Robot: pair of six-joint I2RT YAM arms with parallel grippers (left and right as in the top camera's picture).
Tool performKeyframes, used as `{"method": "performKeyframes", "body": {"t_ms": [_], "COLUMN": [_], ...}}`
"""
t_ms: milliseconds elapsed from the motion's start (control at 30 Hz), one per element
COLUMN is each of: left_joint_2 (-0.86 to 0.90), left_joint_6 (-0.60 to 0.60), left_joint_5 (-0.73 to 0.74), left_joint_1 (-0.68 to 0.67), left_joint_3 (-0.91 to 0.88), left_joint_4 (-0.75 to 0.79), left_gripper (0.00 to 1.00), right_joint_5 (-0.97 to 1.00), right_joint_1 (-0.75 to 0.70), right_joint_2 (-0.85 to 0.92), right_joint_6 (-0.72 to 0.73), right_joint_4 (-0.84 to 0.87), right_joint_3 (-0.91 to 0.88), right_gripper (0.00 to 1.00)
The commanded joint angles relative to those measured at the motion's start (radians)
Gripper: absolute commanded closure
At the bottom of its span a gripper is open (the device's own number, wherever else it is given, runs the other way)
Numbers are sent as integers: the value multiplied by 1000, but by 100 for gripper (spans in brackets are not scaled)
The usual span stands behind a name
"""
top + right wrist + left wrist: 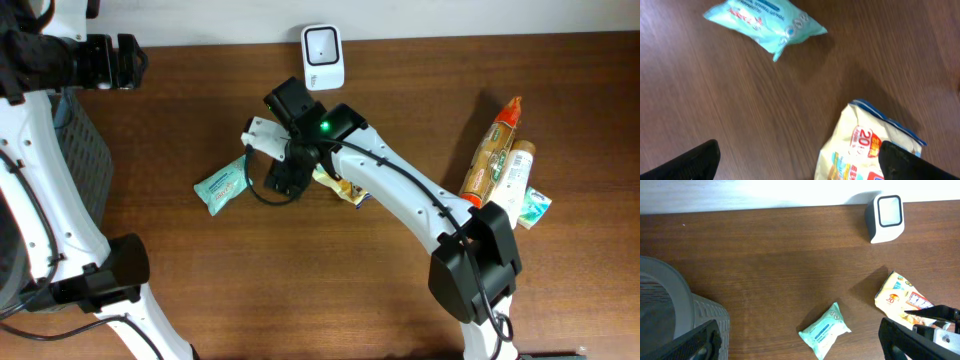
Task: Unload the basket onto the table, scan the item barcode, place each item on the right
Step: 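Lift the snack bag with the right gripper toward the scanner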
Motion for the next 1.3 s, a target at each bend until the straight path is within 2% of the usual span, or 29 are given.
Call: {"method": "performKeyframes", "body": {"t_ms": [0,233,500,600,667,733,867,967,1000,1033,1100,1167,1267], "left_joint_2": [-10,-10,-10,-10,-10,-10,-10,-10,-10,-10,-10,-10,-10], "left_joint_6": [5,6,6,5,5,6,6,5,5,6,6,6,5], "left_joint_5": [8,8,8,8,8,8,8,8,8,8,8,8,8], "left_joint_1": [2,2,2,2,2,2,2,2,2,2,2,2,2], "left_joint_3": [3,3,3,3,3,3,3,3,3,3,3,3,3], "left_joint_4": [1,1,1,1,1,1,1,1,1,1,1,1,1], "left_gripper": [1,1,1,1,1,1,1,1,1,1,1,1,1], "right_joint_5": [200,609,642,699,698,698,670,671,659,660,660,660,639], "right_joint_1": [-6,3,6,-15,-54,-77,-86,-93,-105,-105,-97,-85,-57], "right_joint_2": [63,216,281,281,281,281,281,281,281,281,278,275,245], "right_joint_6": [56,27,15,150,329,429,507,526,537,537,537,537,537], "right_joint_4": [84,202,183,192,173,156,137,169,177,174,172,149,44], "right_joint_3": [9,9,6,6,-5,-19,-41,-99,-143,-143,-141,-126,-51], "right_gripper": [14,13,13,13,14,17,31,32,54,72,86,96,96]}}
